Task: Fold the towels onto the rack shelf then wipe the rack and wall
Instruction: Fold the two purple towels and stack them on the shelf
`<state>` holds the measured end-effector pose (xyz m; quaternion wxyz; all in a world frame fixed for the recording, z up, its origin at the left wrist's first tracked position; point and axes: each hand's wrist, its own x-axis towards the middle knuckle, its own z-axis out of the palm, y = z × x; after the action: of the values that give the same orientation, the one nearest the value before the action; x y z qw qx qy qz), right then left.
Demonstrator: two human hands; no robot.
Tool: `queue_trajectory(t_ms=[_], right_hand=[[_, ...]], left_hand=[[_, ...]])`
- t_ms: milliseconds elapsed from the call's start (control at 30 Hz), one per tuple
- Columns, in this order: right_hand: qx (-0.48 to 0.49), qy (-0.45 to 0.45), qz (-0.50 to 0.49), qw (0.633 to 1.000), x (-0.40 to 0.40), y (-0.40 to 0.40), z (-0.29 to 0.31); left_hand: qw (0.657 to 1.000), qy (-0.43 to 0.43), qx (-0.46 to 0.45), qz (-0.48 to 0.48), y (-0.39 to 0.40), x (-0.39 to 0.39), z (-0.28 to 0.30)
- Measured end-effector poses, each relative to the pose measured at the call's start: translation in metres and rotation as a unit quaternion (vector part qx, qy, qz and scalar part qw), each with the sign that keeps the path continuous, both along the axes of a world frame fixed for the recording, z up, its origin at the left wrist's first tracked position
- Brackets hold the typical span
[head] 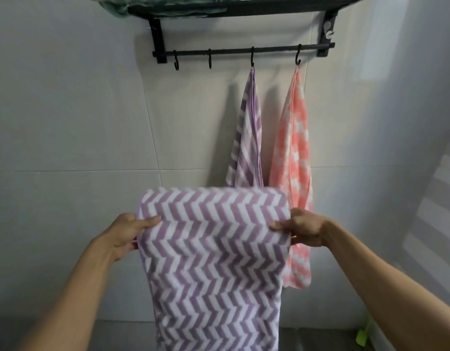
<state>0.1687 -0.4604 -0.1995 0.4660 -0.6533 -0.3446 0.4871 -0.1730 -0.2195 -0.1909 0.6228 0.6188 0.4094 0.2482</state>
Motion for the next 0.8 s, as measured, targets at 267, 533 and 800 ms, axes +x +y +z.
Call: queue_trajectory(t_ms=[267, 533, 800], right_hand=[[0.061, 0.074, -0.010, 0.995, -0.002, 0.004, -0.002], [0.069, 0.066, -0.050, 0.994, -0.008, 0.010, 0.001], [0.096, 0.035, -0.132, 0.986, -0.001, 0.021, 0.017]], left_hand=[[0.995, -0.089, -0.045, 0.030, 0.006, -0.001, -0.004], [0.997, -0.059, -0.032, 0.043, -0.001, -0.003, -0.007], [0.975, -0.134, -0.012, 0.176, 0.009, 0.011, 0.018]])
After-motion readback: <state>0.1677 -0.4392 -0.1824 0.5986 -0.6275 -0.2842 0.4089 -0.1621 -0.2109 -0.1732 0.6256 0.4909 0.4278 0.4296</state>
